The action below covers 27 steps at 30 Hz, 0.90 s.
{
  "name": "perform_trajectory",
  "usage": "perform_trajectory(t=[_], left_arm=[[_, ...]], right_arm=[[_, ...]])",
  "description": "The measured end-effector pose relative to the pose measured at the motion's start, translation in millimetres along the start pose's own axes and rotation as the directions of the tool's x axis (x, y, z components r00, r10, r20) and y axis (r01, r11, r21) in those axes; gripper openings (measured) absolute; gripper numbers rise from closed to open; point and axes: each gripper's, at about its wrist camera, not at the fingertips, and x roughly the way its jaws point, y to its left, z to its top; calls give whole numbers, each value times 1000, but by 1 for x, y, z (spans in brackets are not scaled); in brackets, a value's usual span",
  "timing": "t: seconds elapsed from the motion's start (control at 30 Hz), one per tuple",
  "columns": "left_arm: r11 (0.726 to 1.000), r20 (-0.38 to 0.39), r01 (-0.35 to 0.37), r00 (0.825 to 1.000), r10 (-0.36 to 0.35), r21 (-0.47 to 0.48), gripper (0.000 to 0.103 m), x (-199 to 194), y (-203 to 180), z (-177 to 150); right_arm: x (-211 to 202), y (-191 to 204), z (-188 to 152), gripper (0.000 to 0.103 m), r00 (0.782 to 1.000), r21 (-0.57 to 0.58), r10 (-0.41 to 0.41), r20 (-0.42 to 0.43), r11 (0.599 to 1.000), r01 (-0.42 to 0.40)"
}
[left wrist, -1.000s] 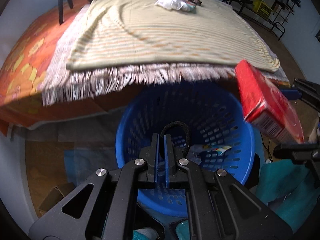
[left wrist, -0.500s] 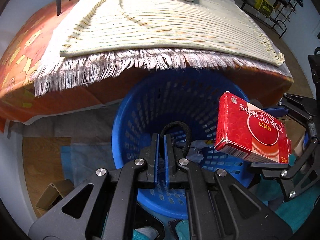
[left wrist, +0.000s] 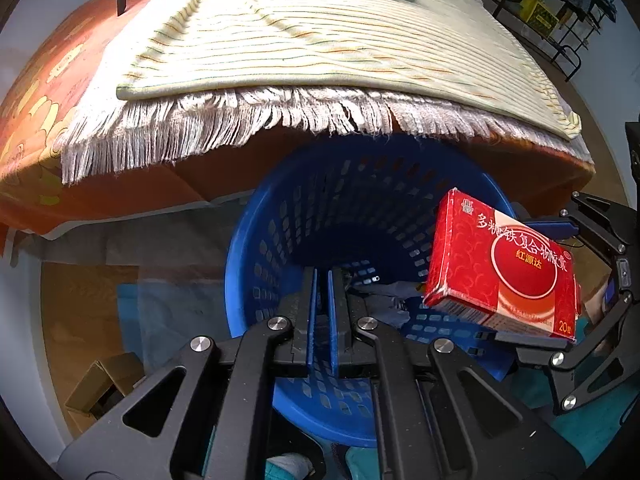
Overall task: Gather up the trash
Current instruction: 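Open both grippers to drop the hair tie and red box into the basket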
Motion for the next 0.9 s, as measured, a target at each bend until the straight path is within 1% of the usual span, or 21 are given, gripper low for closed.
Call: perform_trajectory(t=[0.03,0.07,0.1,0.13,0.17,0.2,0.37,0.5,0.6,0.9], left_arm=[[1000,0,-1,1000,1,-2,4,1,1,0],[1000,1,-2,1000,2,-4,8,1,1,1],[1000,3,-2,1000,2,-7,17,2,3,0],[1000,8,-2,1000,2,-9,23,2,3,1],[1000,13,-4,1000,4,-11,32,1,4,1],[1000,19,-6,1000,7,-12,34,0,4,2],[1000,24,-8,1000,9,-24,34,-2,8,5],[1000,27,-9,1000,9,-29,34,-2,10,5],[999,27,-3,1000,4,-32,34,-3,10,5],[999,31,-7,999,8,-35,34,-4,11,4]], right_arm=[[0,1,0,91,1000,-5,2,1,1000,-2],[0,1,0,91,1000,-7,3,2,1000,-3],[0,2,0,91,1000,-10,2,3,1000,-2],[1,2,1,91,1000,-8,0,3,1000,0],[0,1,0,91,1000,-8,-3,4,1000,3],[0,1,0,91,1000,-8,-6,4,1000,6],[1,-2,0,91,1000,5,-11,-1,1000,11],[2,-3,1,91,1000,17,12,-4,1000,-12],[0,-4,2,97,1000,9,12,8,1000,-12],[-3,-5,2,97,1000,14,-1,23,1000,1]])
